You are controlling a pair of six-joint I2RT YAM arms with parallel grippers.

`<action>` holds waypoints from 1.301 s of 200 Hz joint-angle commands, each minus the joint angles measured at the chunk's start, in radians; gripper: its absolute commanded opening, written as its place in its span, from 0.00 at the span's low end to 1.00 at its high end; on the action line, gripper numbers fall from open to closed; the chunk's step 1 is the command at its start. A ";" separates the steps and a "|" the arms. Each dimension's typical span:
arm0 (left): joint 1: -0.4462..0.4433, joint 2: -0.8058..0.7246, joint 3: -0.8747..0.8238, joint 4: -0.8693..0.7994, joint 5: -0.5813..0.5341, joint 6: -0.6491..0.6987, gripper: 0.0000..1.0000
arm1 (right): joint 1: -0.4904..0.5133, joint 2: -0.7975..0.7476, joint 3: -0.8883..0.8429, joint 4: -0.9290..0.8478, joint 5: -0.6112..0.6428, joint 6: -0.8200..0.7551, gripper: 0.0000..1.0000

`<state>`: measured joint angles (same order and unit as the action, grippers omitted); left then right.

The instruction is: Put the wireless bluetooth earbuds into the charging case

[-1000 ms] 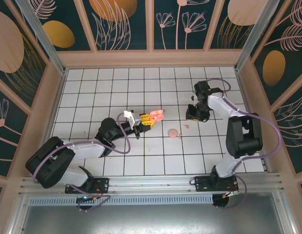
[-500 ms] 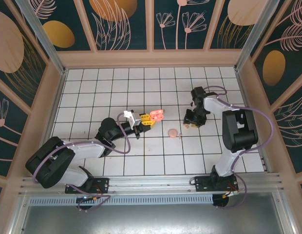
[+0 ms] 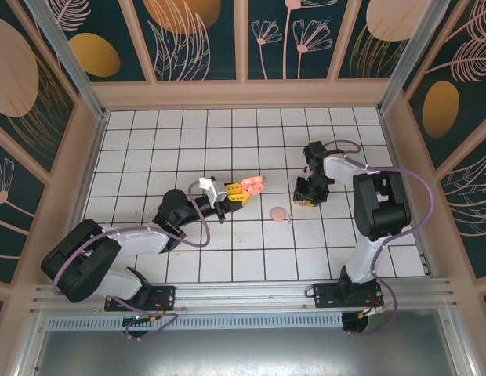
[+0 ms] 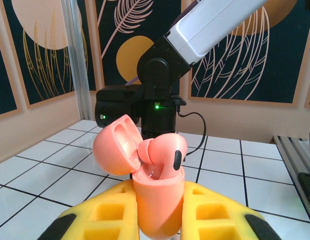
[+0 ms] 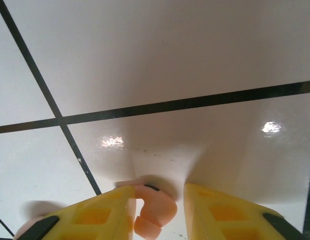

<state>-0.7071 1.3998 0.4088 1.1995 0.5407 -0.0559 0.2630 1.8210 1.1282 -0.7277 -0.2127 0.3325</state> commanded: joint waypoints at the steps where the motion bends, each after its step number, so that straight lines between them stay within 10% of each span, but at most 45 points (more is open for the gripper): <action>1: -0.002 0.001 0.025 0.018 -0.001 0.009 0.14 | 0.012 0.007 -0.002 -0.028 0.002 0.014 0.28; 260: -0.002 -0.040 0.035 -0.082 -0.004 0.059 0.14 | 0.194 0.092 0.131 -0.302 0.238 -0.637 0.25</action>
<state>-0.7071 1.3750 0.4160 1.1198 0.5377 -0.0185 0.4618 1.8862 1.2705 -1.0027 -0.0029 -0.2489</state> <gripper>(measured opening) 0.156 0.244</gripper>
